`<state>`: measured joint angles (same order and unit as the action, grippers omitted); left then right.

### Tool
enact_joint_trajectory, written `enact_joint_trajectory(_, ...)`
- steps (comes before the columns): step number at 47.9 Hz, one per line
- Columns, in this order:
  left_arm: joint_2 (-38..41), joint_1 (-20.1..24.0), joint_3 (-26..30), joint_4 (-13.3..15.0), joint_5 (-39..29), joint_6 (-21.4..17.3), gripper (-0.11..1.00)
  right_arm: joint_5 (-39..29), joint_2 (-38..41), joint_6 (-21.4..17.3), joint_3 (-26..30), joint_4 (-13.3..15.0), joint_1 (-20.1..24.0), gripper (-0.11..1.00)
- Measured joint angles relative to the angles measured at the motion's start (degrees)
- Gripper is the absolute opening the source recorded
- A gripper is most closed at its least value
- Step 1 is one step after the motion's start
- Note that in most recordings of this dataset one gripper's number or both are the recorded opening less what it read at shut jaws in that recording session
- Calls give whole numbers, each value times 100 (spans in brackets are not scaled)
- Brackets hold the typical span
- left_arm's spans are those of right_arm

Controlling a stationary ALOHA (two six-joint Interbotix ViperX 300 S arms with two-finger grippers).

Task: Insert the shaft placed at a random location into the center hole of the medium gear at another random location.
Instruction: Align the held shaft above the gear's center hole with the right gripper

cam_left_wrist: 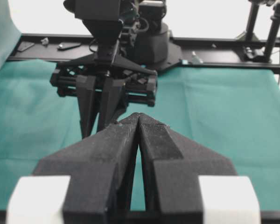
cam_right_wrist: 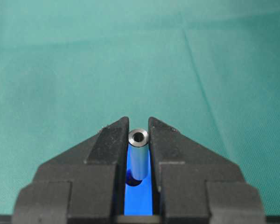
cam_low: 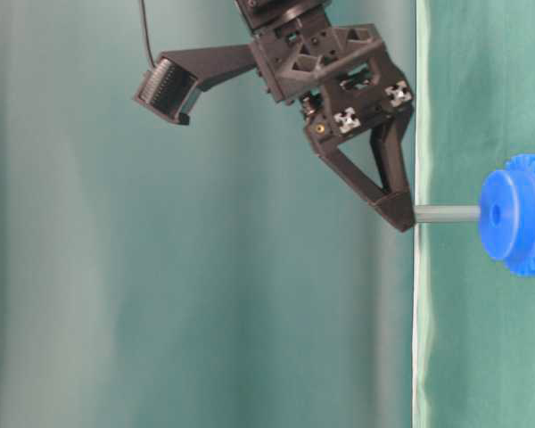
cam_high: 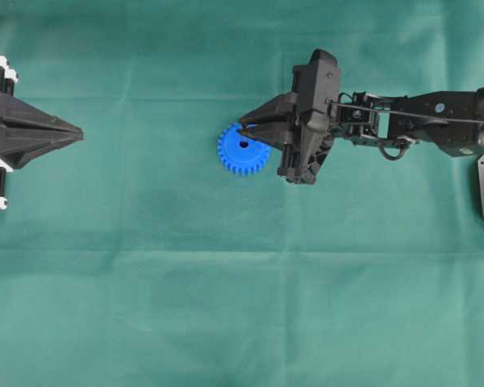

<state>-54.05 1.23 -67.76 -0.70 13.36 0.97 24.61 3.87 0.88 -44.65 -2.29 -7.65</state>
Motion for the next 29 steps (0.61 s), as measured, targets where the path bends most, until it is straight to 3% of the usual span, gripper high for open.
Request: enact_joint_trajectory(29, 0, -9, 0, 0, 0, -9, 0, 97, 149, 0, 0, -44, 18, 13)
